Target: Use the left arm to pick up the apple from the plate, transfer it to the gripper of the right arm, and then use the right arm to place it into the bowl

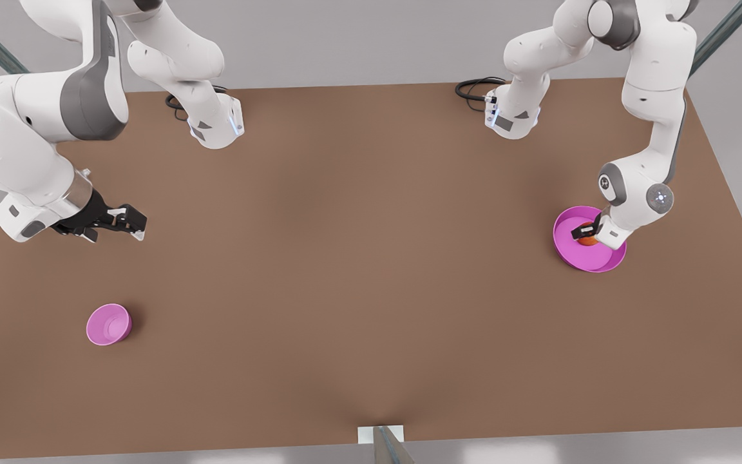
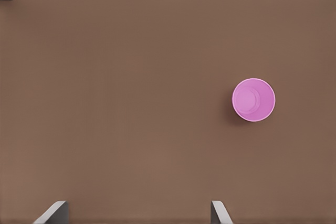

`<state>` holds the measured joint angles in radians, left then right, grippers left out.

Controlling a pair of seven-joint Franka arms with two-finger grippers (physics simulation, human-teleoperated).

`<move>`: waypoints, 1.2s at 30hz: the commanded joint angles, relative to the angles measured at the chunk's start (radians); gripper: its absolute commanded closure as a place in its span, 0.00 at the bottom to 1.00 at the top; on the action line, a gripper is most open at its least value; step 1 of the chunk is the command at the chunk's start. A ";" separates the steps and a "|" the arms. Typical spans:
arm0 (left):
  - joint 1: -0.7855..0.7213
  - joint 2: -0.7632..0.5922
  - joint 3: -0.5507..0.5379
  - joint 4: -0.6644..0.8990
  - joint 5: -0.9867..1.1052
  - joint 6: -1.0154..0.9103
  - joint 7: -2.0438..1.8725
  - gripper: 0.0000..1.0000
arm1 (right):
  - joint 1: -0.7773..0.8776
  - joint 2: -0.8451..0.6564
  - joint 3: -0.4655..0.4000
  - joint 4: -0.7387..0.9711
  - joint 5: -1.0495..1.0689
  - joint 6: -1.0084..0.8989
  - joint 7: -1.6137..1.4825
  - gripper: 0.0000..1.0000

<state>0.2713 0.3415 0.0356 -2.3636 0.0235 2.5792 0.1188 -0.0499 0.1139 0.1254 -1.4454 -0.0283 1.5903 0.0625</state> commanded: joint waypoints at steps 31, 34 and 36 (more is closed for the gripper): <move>-0.270 0.198 -0.431 0.800 -1.069 -0.333 0.774 0.32 | 0.004 -0.002 0.003 0.002 0.001 -0.004 0.033 0.00; -0.362 0.347 -0.433 0.971 -1.326 -0.333 1.199 0.32 | 0.004 0.000 0.003 0.002 0.001 -0.004 0.033 0.00; -0.415 0.441 -0.434 1.095 -1.373 -0.323 1.390 0.33 | 0.005 0.000 0.005 0.003 0.001 -0.004 0.034 0.00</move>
<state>-0.1295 0.7557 -0.3998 -1.3073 -1.1913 2.2717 0.4970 -0.0479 0.1145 0.1297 -1.4430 -0.0282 1.5868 0.0797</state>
